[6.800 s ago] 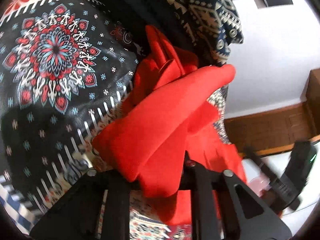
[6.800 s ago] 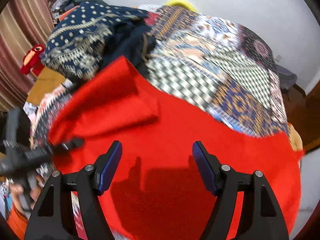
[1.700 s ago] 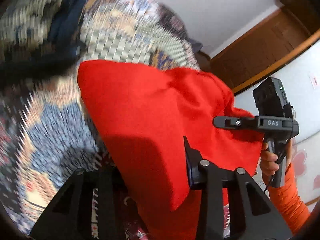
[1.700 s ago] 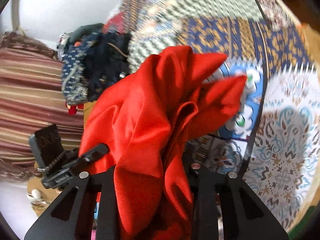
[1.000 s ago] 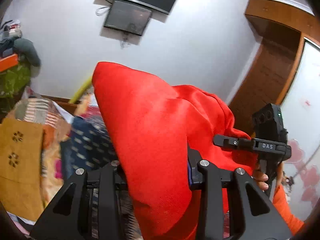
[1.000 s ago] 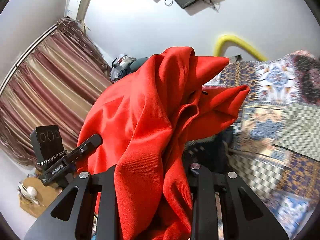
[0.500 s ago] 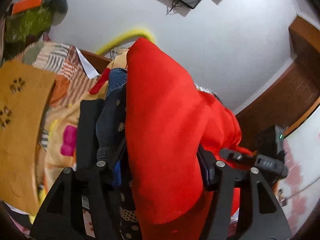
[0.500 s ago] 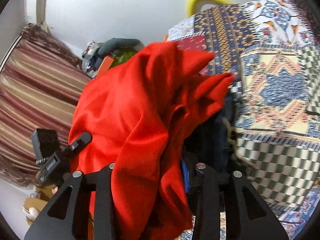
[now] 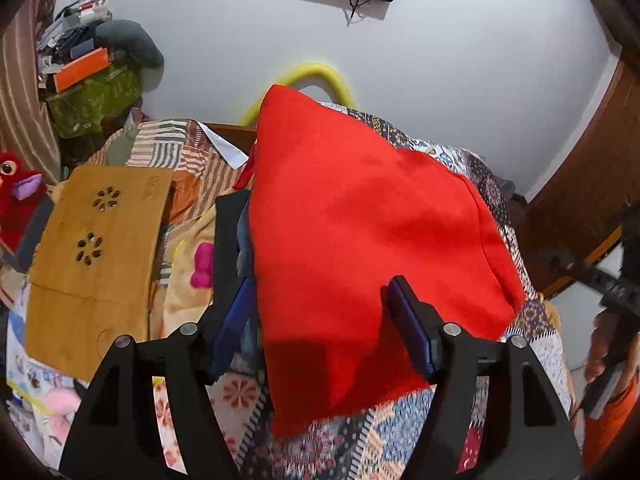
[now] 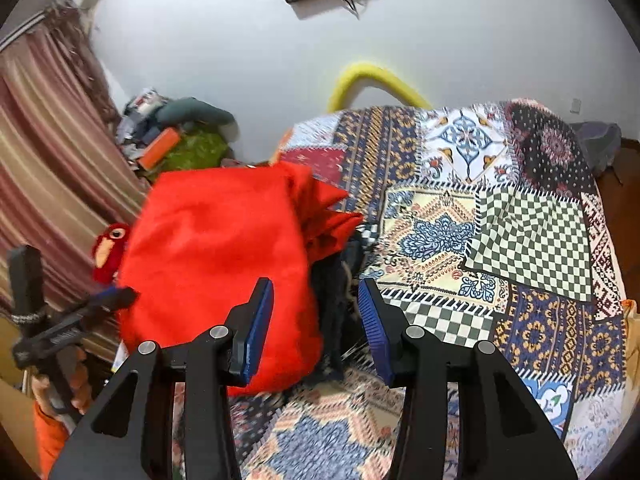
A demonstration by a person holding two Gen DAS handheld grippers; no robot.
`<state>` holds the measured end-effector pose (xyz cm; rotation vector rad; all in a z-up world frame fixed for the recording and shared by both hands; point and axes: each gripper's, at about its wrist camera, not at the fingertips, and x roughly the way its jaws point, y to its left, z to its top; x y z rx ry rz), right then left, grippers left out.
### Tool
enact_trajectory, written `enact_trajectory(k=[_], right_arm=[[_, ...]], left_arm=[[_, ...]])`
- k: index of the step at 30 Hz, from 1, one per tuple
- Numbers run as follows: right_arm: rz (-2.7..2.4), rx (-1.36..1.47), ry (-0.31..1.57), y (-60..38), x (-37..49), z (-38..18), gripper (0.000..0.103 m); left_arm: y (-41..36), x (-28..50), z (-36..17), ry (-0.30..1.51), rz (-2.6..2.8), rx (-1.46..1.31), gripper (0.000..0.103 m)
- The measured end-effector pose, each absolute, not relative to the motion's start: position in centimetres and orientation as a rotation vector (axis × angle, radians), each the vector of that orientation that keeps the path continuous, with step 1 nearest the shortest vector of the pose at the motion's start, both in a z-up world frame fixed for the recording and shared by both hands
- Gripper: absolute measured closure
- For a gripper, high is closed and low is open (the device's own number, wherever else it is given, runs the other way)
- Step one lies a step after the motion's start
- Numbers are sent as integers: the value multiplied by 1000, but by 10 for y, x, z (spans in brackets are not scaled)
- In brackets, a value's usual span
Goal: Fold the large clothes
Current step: 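Open both tools and pull them back from the stacked jacket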
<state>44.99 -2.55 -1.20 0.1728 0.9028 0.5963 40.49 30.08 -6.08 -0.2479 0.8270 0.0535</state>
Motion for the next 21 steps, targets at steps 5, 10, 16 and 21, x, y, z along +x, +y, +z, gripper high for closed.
enact_trajectory(k=[5, 10, 16, 21], right_arm=[[612, 109, 749, -25, 407, 27, 62], [663, 96, 565, -37, 347, 73, 62], [711, 69, 368, -50, 270, 104, 62], [719, 40, 241, -53, 215, 105, 62]], left_arm=[[270, 355, -27, 740, 92, -121, 34], [240, 292, 25, 564, 104, -78, 34], [199, 200, 76, 317, 77, -37, 34], [178, 139, 85, 165, 88, -25, 34]])
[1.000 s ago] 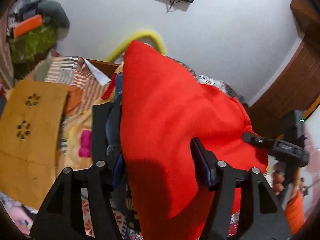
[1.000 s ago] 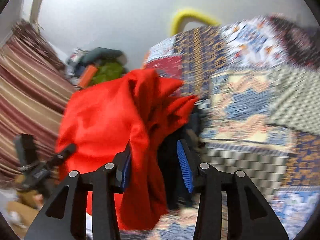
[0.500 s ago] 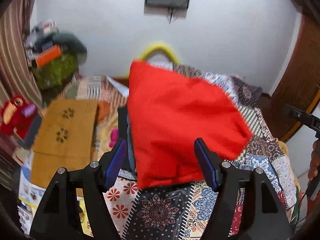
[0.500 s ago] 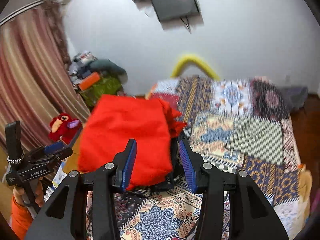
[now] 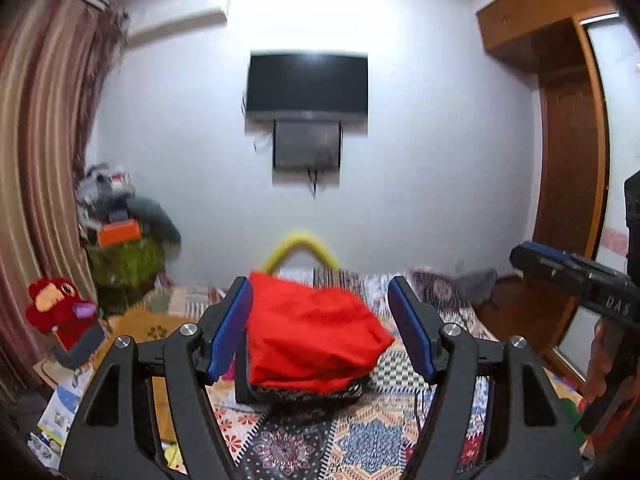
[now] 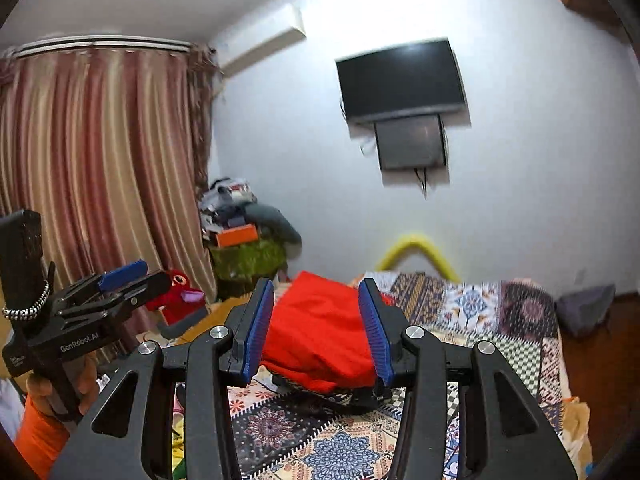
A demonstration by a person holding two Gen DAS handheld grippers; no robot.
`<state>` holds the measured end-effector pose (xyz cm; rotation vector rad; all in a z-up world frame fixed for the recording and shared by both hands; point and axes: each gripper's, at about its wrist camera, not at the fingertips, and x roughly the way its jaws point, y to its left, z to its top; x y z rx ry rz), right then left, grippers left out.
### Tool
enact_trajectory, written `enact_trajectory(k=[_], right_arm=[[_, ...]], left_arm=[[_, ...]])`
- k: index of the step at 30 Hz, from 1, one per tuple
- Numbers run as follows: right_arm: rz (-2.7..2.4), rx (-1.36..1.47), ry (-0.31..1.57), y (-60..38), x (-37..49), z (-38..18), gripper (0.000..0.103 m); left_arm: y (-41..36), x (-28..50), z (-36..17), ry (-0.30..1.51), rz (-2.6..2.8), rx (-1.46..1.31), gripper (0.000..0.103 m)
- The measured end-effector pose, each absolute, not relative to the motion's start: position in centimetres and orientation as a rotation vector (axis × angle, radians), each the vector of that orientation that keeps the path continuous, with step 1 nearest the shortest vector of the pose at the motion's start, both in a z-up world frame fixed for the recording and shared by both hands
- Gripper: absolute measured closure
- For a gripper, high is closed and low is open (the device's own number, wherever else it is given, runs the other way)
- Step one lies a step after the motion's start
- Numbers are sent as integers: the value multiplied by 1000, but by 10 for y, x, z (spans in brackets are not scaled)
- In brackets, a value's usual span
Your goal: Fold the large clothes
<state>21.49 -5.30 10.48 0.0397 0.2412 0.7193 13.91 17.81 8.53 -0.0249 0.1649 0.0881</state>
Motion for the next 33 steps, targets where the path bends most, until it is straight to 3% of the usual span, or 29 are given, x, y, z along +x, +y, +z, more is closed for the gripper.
enact_trajectory(k=[4, 7, 11, 16, 33], right_arm=[[703, 20, 175, -52, 186, 99, 62], [707, 9, 135, -51, 172, 94, 59], [656, -5, 92, -52, 165, 89, 21], [601, 9, 81, -53, 162, 87, 1], [582, 13, 140, -59, 163, 72, 0]], left_arm=[[163, 99, 79, 71, 111, -1, 33], [157, 80, 72, 26, 111, -4, 25], [151, 65, 60, 2, 147, 15, 8], [154, 60, 48, 18, 180, -9, 0], [164, 62, 34, 46, 196, -55, 0]])
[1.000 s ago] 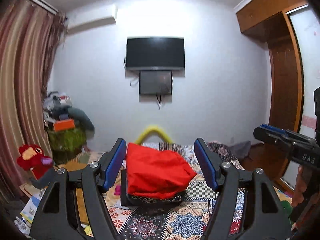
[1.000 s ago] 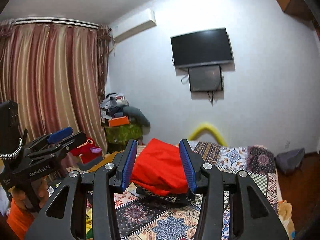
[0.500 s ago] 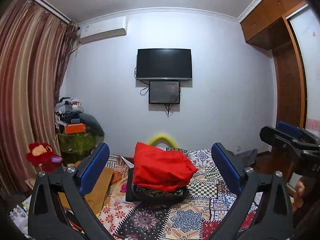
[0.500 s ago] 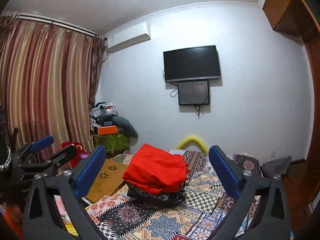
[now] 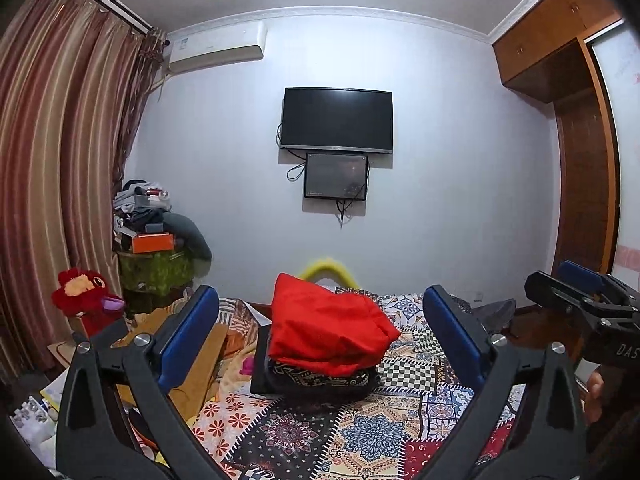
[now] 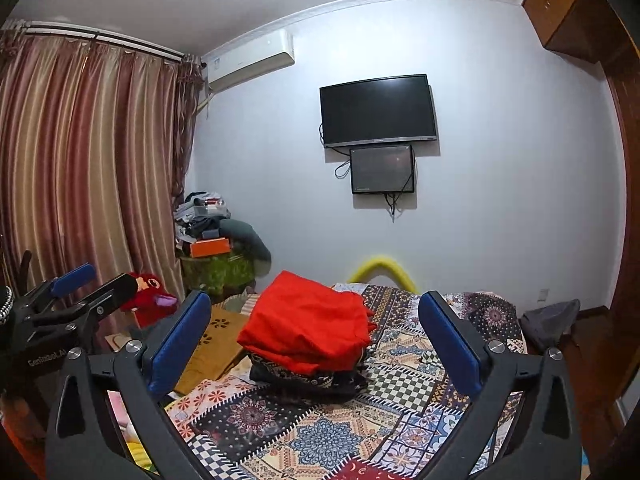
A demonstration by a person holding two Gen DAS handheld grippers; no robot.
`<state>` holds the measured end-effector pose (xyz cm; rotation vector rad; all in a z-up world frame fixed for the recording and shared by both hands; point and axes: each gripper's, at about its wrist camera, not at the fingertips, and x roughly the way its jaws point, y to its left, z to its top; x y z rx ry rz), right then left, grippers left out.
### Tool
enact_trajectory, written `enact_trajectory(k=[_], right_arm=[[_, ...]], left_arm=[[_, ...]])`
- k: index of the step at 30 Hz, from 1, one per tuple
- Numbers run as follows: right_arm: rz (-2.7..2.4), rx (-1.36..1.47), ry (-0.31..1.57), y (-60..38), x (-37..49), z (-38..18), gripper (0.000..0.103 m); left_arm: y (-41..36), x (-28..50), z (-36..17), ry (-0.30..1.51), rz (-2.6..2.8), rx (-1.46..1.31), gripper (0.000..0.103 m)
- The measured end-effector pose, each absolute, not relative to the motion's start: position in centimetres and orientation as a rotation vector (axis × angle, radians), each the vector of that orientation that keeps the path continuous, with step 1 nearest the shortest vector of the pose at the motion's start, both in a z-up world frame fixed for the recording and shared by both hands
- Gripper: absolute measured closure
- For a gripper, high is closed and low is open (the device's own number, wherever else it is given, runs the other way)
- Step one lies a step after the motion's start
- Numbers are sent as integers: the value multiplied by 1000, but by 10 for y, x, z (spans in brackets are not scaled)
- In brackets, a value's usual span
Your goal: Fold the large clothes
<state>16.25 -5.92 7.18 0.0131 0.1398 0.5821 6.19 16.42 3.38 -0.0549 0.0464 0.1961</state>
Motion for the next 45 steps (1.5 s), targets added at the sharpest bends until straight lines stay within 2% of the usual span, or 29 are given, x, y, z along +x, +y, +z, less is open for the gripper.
enact_trajectory(k=[45], right_arm=[[595, 56, 216, -68, 166, 75, 0]], left_arm=[[161, 77, 21, 94, 152, -69, 0]])
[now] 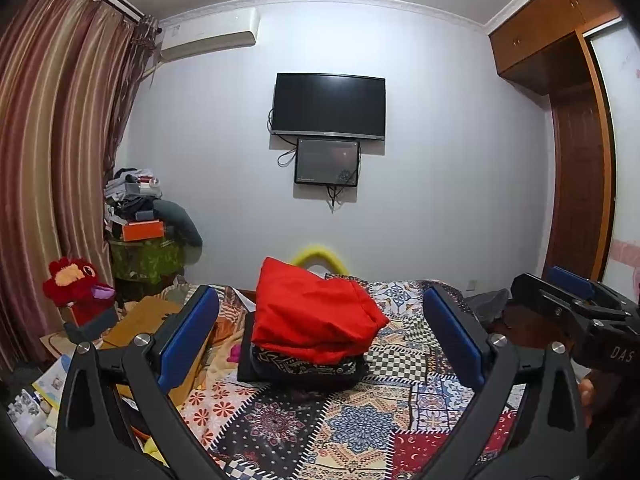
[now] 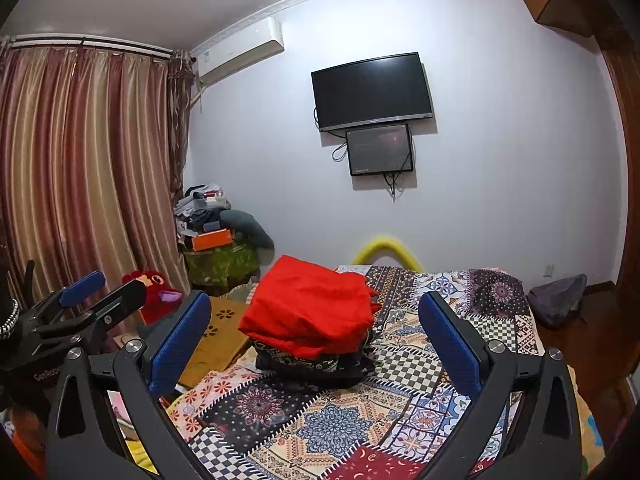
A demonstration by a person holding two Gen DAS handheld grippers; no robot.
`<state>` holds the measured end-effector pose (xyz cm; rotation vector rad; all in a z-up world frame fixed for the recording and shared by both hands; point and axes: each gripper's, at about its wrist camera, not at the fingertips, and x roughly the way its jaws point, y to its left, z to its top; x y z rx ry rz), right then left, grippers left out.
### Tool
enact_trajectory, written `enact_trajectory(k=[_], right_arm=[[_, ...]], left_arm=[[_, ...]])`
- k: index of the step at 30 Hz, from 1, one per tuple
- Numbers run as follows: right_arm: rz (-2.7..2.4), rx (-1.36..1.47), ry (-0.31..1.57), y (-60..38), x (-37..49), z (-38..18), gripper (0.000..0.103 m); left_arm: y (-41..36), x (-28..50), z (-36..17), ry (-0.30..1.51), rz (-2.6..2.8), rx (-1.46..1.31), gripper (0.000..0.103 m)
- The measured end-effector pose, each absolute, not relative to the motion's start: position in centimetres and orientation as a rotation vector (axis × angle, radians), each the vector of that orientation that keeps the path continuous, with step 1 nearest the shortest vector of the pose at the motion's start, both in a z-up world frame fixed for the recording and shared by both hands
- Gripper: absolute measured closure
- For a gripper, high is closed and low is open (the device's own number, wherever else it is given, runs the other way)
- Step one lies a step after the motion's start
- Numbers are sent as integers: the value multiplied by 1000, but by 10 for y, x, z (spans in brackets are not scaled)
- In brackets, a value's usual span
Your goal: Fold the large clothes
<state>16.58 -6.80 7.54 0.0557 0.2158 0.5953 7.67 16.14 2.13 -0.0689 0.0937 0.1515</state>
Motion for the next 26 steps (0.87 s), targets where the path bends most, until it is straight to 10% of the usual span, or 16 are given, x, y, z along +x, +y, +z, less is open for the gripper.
enact_trajectory(k=[26], right_arm=[[586, 65, 214, -72, 166, 76, 0]], left_arm=[[158, 75, 22, 109, 137, -69, 0]])
